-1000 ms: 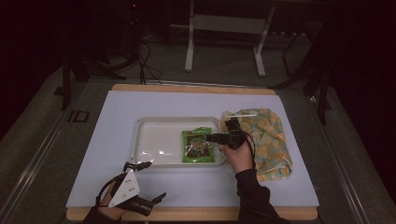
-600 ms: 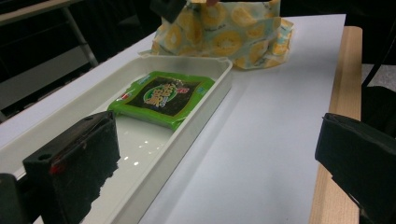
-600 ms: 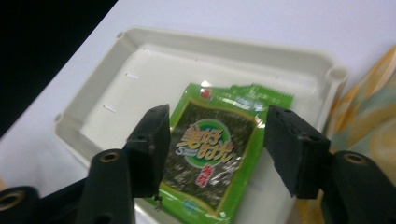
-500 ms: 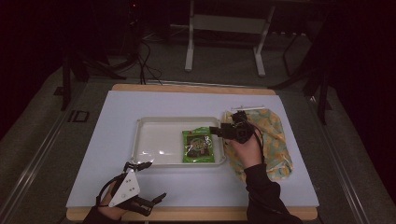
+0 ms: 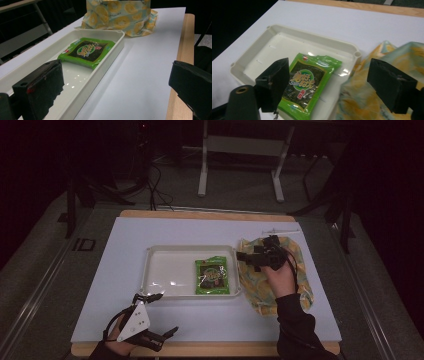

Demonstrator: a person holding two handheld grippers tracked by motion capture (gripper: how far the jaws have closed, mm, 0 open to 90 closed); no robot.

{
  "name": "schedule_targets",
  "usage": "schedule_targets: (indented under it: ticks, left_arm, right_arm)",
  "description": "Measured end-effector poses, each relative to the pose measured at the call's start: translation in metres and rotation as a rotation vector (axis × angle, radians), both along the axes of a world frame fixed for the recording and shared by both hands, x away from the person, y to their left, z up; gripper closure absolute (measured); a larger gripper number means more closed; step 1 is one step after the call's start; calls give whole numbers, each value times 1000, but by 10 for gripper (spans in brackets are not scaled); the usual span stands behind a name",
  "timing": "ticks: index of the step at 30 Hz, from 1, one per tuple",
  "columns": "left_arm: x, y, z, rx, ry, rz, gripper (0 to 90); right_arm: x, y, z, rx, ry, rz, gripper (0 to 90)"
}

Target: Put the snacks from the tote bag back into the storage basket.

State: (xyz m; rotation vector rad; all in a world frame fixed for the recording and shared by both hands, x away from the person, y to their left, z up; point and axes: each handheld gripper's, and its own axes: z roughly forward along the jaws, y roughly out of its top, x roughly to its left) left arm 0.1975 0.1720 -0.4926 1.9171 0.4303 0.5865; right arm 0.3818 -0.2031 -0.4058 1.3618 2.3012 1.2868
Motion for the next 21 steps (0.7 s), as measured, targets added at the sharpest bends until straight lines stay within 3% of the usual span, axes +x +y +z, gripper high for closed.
schedule_targets:
  ticks: [4,21]
  left_arm:
    - [0,0,0,0,0,1,3]
    - [1,-1,0,3,4,1,3]
  right_arm:
    - [-1,-13,1,-3,-36,-25,143]
    - [-14,-63,-7,-35,-76,-128,145]
